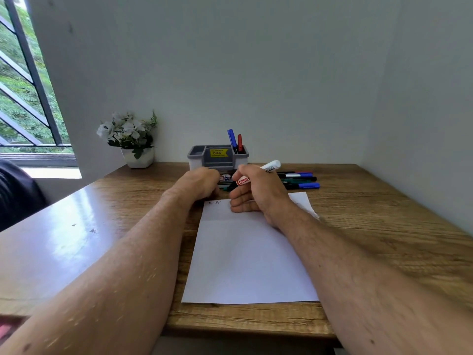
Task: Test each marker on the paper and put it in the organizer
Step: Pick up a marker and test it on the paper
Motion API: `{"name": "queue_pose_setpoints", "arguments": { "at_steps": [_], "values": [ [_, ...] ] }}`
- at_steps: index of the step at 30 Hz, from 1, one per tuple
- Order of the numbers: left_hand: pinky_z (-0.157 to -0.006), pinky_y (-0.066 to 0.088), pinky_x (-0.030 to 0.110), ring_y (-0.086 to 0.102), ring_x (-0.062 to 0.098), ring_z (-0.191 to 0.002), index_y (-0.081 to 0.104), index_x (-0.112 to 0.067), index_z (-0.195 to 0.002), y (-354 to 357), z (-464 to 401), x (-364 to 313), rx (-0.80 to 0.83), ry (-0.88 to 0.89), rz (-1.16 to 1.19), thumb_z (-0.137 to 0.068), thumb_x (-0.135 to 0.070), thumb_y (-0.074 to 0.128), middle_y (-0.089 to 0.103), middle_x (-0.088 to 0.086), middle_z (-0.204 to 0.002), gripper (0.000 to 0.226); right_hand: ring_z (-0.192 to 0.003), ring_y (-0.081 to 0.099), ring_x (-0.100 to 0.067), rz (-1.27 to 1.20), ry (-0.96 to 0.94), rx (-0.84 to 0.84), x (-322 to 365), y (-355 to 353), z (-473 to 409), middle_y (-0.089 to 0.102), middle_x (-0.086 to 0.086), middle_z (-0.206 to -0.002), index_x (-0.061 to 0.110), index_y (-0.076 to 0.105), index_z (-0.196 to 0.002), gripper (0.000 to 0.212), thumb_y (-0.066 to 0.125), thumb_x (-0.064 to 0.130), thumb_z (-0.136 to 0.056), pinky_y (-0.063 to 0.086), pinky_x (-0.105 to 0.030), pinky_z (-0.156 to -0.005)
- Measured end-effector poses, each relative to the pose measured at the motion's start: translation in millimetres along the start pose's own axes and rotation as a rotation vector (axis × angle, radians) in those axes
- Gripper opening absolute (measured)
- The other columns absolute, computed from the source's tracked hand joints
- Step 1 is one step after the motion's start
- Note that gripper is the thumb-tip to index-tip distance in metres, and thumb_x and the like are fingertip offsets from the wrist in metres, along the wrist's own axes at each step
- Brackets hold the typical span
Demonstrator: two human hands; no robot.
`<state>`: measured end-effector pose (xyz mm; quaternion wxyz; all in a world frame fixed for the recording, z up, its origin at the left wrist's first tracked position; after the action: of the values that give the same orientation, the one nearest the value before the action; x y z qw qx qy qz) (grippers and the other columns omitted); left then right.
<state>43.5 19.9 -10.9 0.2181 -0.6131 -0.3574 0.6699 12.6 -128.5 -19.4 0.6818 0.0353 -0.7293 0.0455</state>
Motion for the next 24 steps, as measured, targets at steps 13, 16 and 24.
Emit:
{"name": "queue_pose_setpoints", "arguments": {
  "at_steps": [13,16,24],
  "values": [
    [-0.091,0.048,0.039,0.059,0.022,-0.094,0.062,-0.014,-0.106,4.2,-17.1,5.5,0.057,0.017,-0.092,-0.090,-0.037,0.058,0.064,0.008,-0.103,0.029,-0.047,0.047,-0.007,0.306,-0.049,-0.073,-6.5,2.1,-9.4,0.061,-0.003,-0.070,0.012,0.061,-0.091,0.018,0.061,0.030,-0.087,0.036,-0.019,-0.043],
    [-0.083,0.047,0.034,0.059,0.020,-0.091,0.061,-0.016,-0.111,7.9,-21.8,5.6,0.063,0.067,-0.210,-0.086,-0.038,0.068,0.062,0.003,-0.095,0.034,-0.050,0.047,-0.008,0.337,-0.071,-0.064,-6.0,3.7,-9.7,0.059,-0.002,-0.071,0.013,0.060,-0.090,0.017,0.060,0.030,-0.088,0.036,-0.020,-0.044],
    [-0.080,0.045,0.033,0.059,0.020,-0.092,0.063,-0.015,-0.107,5.1,-24.4,6.3,0.023,0.097,-0.255,-0.085,-0.037,0.071,0.063,0.003,-0.095,0.032,-0.049,0.050,-0.002,0.461,-0.099,-0.075,-3.7,4.5,-8.2,0.066,0.001,-0.071,0.014,0.063,-0.093,0.023,0.059,0.036,-0.090,0.033,-0.013,-0.039]
  ]
}}
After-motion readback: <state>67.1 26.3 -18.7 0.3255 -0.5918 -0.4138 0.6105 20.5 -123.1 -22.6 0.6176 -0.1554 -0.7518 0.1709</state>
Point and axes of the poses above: each hand's wrist, its own z-axis away from the middle knuckle, its own y-axis out of the palm, x = y × z, the point moved 5 cm from there along -z, towards the middle knuckle
